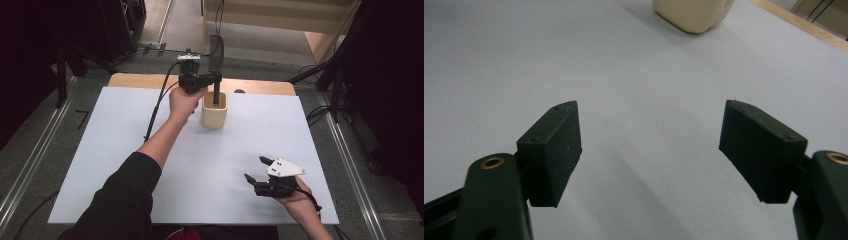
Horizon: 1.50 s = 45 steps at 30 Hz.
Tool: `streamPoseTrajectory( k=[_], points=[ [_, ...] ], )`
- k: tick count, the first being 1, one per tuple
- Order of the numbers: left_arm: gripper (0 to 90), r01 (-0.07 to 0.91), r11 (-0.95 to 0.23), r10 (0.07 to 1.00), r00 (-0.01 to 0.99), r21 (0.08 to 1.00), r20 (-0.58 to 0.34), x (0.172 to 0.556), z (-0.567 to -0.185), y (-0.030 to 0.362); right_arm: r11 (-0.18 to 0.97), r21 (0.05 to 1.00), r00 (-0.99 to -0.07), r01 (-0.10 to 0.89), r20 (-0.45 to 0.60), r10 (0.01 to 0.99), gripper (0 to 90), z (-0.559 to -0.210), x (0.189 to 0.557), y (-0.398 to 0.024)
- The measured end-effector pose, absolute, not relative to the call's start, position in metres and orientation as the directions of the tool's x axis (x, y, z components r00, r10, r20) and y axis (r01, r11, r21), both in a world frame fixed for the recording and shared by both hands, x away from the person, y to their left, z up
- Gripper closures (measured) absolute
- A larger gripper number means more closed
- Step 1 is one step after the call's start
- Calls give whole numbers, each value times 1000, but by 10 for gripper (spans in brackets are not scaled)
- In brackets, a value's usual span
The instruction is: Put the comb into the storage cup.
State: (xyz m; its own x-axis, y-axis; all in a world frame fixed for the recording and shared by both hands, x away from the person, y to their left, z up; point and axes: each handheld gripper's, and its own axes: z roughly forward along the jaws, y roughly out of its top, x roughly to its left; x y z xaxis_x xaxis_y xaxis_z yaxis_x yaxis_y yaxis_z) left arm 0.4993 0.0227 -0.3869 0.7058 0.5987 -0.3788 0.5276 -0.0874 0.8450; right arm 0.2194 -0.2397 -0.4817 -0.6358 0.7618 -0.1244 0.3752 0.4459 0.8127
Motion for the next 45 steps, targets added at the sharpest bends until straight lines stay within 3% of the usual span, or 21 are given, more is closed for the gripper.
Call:
streamPoseTrajectory(
  k=[45],
  points=[
    [730, 508, -140, 606, 723, 850, -332, 491, -431, 28, 459, 805, -635, 375, -137, 760, 230, -483, 221, -239]
  ],
)
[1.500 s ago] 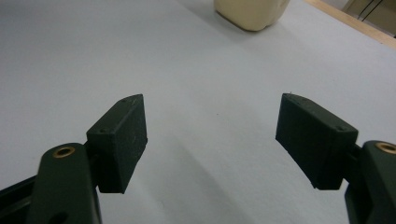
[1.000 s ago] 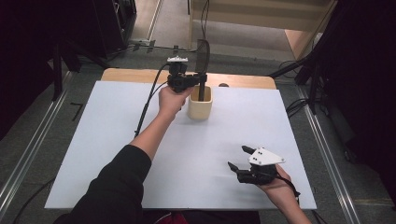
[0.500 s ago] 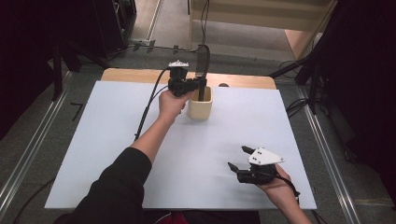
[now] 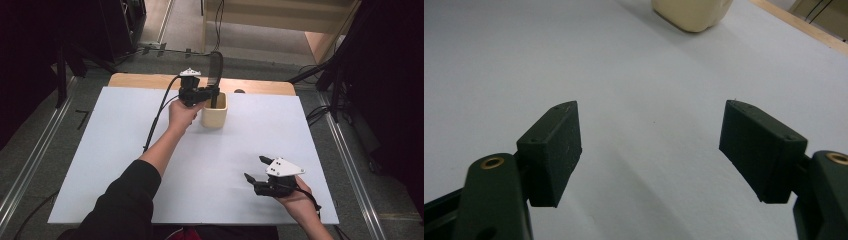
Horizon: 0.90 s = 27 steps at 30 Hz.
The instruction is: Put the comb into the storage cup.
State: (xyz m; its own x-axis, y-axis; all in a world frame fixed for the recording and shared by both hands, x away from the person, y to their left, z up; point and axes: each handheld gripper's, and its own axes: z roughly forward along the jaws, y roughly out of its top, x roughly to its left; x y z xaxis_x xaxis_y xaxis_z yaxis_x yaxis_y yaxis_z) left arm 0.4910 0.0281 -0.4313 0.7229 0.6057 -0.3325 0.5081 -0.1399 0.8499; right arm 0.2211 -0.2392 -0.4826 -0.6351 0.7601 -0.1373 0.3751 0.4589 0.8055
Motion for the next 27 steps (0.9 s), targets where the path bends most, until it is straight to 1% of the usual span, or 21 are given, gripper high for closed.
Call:
streamPoseTrajectory(
  k=[13, 14, 17, 18, 19, 22, 27],
  points=[
    [721, 502, -137, 591, 733, 854, -336, 490, -435, 32, 459, 808, -637, 370, -139, 758, 230, -483, 221, -239],
    [693, 511, -135, 589, 731, 849, -346, 490, -435, 32, 459, 808, -637, 370, -139, 758, 230, -483, 221, -239],
    [448, 522, -116, 581, 726, 845, -369, 491, -433, 36, 456, 809, -633, 371, -138, 761, 231, -482, 221, -239],
    [416, 523, -114, 581, 725, 845, -370, 491, -431, 38, 456, 810, -634, 369, -139, 761, 230, -482, 221, -239],
    [388, 520, -116, 586, 723, 846, -365, 491, -430, 40, 455, 810, -634, 369, -138, 761, 230, -482, 221, -239],
    [358, 529, -116, 587, 719, 841, -372, 491, -426, 47, 457, 808, -634, 371, -138, 761, 230, -482, 221, -239],
    [338, 560, -135, 585, 710, 817, -391, 491, -421, 56, 462, 807, -638, 367, -143, 757, 230, -482, 222, -238]
  ],
)
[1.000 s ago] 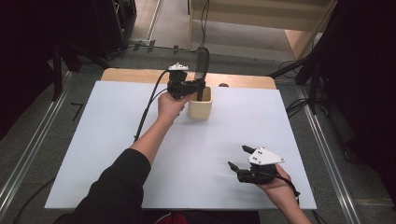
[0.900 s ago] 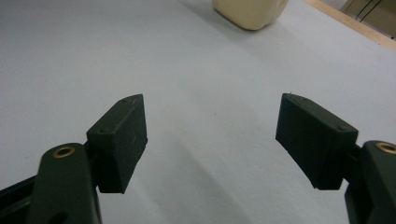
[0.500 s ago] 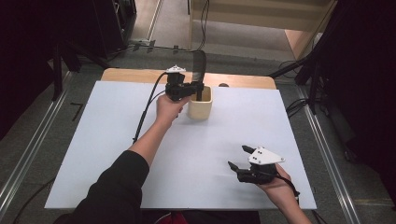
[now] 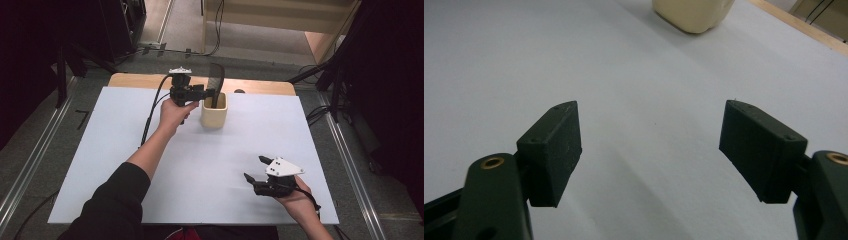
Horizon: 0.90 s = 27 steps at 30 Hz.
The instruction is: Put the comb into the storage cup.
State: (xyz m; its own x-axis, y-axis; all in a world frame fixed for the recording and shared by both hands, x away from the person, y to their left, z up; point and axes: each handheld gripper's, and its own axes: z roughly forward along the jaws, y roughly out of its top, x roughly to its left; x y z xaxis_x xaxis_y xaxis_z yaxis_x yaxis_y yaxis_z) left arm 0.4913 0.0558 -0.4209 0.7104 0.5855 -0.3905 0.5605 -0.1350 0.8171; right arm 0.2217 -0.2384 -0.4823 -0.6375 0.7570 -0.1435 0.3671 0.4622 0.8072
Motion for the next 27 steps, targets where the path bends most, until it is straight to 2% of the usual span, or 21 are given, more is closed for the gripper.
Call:
streamPoseTrajectory(
  k=[18, 27],
  points=[
    [338, 594, -191, 583, 710, 782, -396, 475, -417, 79, 465, 803, -639, 373, -141, 756, 230, -483, 221, -238],
    [338, 618, -188, 557, 707, 764, -435, 468, -421, 93, 466, 799, -638, 379, -140, 757, 230, -483, 221, -237]
  ],
)
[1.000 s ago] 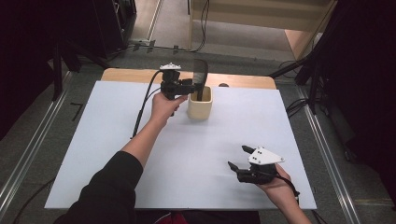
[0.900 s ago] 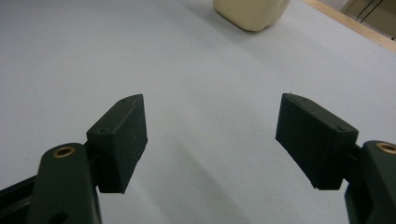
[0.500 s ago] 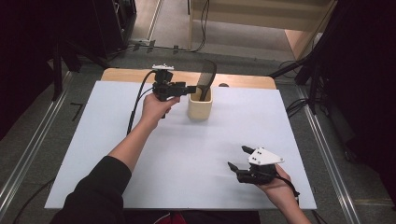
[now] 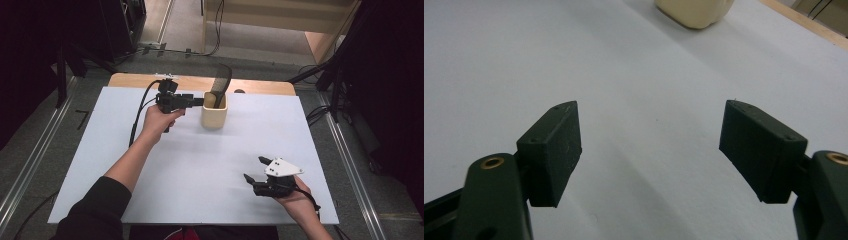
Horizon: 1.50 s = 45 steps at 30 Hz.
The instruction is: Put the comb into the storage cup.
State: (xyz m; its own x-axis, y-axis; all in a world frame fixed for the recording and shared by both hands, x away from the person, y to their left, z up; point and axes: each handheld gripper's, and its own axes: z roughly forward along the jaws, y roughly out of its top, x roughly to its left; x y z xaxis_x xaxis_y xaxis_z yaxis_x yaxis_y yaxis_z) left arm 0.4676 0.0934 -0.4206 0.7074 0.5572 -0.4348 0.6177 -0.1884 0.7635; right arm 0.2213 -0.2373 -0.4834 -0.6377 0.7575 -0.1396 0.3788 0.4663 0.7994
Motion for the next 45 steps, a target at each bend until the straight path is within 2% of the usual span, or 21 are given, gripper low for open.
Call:
streamPoseTrajectory(
  k=[26, 45],
  points=[
    [337, 612, -219, 541, 724, 760, -427, 440, -432, 111, 467, 794, -639, 388, -134, 757, 230, -484, 222, -236],
    [327, 569, -287, 544, 759, 770, -358, 416, -440, 116, 468, 793, -635, 389, -137, 760, 230, -484, 222, -237]
  ],
)
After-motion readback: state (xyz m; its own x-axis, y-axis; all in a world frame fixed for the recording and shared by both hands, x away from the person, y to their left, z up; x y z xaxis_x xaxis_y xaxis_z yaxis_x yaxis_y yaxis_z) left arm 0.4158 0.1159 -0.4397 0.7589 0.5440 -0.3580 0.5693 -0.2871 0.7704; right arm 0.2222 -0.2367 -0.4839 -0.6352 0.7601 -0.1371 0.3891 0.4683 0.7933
